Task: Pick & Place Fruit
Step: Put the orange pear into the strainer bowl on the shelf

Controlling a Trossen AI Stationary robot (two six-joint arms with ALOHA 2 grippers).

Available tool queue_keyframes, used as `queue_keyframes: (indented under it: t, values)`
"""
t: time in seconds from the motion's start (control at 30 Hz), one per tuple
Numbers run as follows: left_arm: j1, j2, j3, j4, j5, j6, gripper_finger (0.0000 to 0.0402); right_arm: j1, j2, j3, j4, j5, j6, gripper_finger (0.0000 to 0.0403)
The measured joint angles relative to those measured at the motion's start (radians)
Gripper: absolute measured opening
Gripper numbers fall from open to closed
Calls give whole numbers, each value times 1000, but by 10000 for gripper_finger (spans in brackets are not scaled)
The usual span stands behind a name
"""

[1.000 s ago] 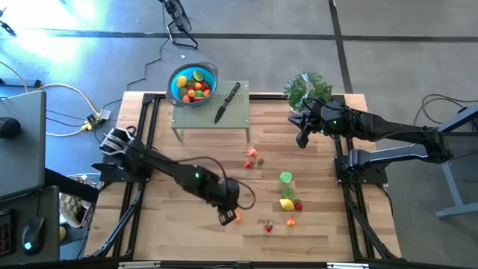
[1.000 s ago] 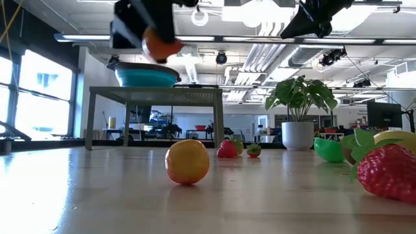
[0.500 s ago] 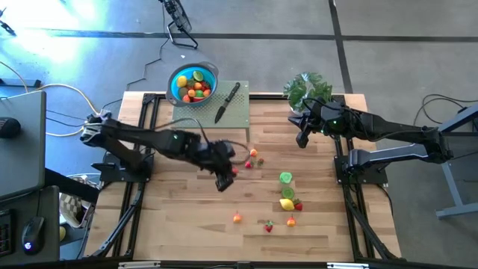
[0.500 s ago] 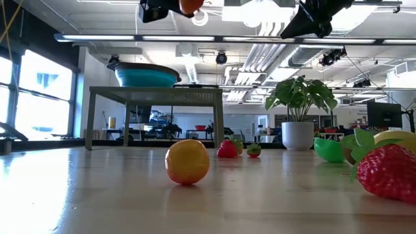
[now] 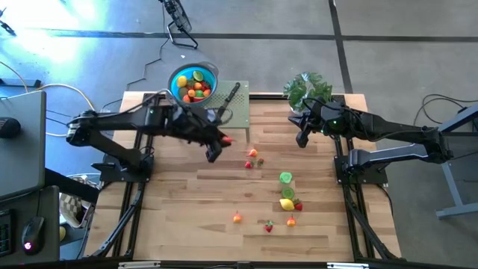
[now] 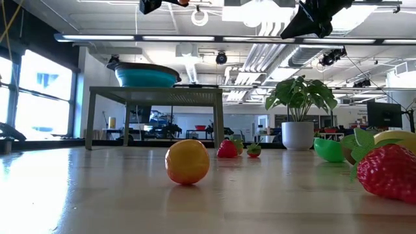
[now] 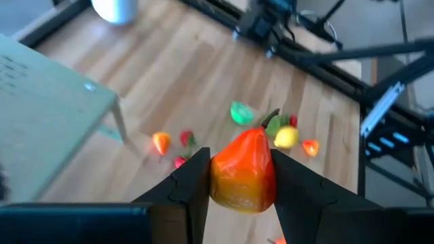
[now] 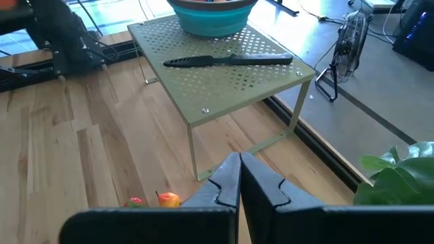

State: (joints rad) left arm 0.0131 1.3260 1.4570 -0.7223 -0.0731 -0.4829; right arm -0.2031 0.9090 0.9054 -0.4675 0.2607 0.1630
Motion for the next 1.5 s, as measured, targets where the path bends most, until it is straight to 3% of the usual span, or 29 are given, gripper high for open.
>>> queue_keyframes:
  t: [0.4, 0.77, 1.0, 1.23, 1.5]
  values:
    - [209, -80, 0, 24, -23, 90, 129, 0, 0, 0, 44, 12, -9, 2]
    - [482, -72, 0, 35, -27, 139, 129, 0, 0, 0, 130, 171, -44, 2]
    - [631, -64, 0, 33, -28, 130, 129, -2, 27, 0, 169, 183, -38, 2]
    - [708, -54, 0, 32, -57, 117, 129, -2, 121, 0, 195, 182, -46, 2]
    - [706, 16, 0, -46, -73, 107, 129, -2, 213, 0, 250, 181, -73, 2]
